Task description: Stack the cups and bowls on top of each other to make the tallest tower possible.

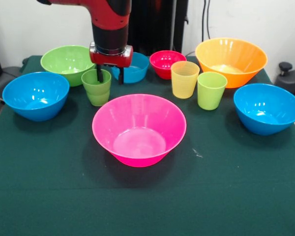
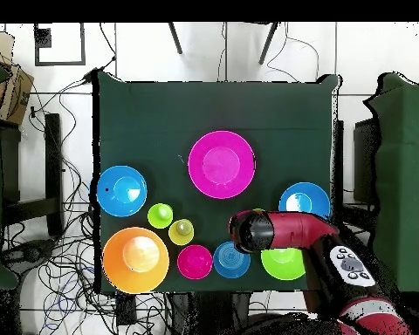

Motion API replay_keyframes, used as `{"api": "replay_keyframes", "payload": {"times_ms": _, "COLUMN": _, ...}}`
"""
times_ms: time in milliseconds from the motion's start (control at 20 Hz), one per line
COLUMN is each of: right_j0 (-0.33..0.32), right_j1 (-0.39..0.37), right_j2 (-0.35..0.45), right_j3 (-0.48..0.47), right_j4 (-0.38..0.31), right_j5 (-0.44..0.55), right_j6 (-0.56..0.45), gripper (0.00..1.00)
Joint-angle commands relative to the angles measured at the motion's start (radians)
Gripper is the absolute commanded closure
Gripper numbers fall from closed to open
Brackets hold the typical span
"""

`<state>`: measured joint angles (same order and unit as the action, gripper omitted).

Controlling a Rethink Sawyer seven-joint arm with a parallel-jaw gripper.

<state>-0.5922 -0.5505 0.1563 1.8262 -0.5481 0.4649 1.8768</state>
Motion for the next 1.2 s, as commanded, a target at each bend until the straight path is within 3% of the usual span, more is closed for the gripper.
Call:
{"api": "replay_keyframes", "payload": {"times_ms": 50, "right_j0": 0.017, "right_j1": 0.023, "right_j2": 0.075, "right_j3": -0.030, "right_j4": -0.072, "right_j5": -0.044, "right_j6": -0.056, "gripper": 0.00}}
{"api": "replay_keyframes", "payload": {"times_ms": 300, "right_j0": 0.021, "right_j1": 0.023, "right_j2": 0.070, "right_j3": -0.019, "right_j4": -0.080, "right_j5": -0.083, "right_j6": -0.035, "gripper": 0.00}}
{"api": "replay_keyframes", "payload": {"times_ms": 350, "right_j0": 0.021, "right_j1": 0.024, "right_j2": 0.071, "right_j3": -0.021, "right_j4": -0.079, "right_j5": -0.084, "right_j6": -0.034, "gripper": 1.00}}
{"api": "replay_keyframes", "payload": {"times_ms": 1000, "right_j0": 0.023, "right_j1": 0.030, "right_j2": 0.069, "right_j3": -0.025, "right_j4": -0.089, "right_j5": -0.105, "right_j6": -0.029, "gripper": 1.00}}
{"api": "replay_keyframes", "payload": {"times_ms": 1100, "right_j0": 0.023, "right_j1": 0.009, "right_j2": 0.075, "right_j3": -0.020, "right_j4": -0.092, "right_j5": -0.124, "right_j6": -0.029, "gripper": 1.00}}
{"api": "replay_keyframes", "payload": {"times_ms": 1200, "right_j0": 0.021, "right_j1": -0.032, "right_j2": 0.084, "right_j3": -0.005, "right_j4": -0.074, "right_j5": -0.079, "right_j6": -0.049, "gripper": 1.00}}
